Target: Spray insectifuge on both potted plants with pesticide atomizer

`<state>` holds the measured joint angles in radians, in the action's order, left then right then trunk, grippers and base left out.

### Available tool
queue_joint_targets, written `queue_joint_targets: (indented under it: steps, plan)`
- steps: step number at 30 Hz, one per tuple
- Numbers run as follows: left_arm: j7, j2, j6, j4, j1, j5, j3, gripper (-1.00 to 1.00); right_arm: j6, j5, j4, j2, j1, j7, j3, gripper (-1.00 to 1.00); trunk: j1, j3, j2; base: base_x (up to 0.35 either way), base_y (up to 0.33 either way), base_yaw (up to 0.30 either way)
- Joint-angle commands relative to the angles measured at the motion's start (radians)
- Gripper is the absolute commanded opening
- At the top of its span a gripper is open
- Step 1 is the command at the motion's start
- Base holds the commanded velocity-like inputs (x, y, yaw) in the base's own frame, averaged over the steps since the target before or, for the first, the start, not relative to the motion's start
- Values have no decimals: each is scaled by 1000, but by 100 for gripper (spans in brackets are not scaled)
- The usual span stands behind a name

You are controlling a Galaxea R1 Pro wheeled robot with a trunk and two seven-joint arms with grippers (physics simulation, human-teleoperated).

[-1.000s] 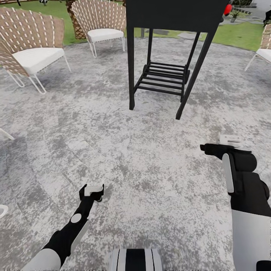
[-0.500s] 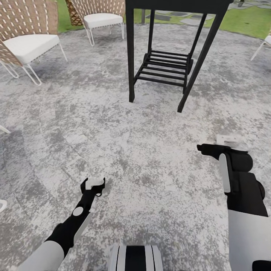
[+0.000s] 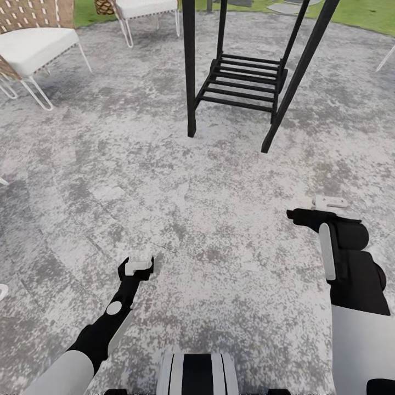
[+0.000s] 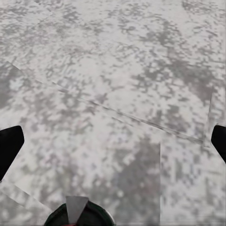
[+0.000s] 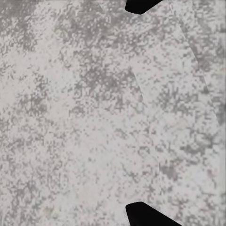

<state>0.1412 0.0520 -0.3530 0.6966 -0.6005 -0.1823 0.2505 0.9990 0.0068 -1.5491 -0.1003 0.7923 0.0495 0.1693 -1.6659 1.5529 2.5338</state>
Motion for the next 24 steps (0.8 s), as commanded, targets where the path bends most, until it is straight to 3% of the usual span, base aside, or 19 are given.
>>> queue_joint_targets:
  steps: [1, 12, 24]
  plan:
    - [8, 2, -7, 0, -1, -10, 9, 100, 5, 0, -1, 0, 1, 3, -1, 100, 0, 5, 1, 0, 0, 0]
    - [8, 3, -19, 0, -1, -10, 10, 100, 5, 1, -2, 0, 1, 3, -1, 100, -5, 47, 3, 0, 0, 0]
    - [8, 2, -21, 0, -1, -7, 10, 100, 6, 1, -2, 1, 0, 3, -1, 100, -5, 47, 3, 0, 0, 0]
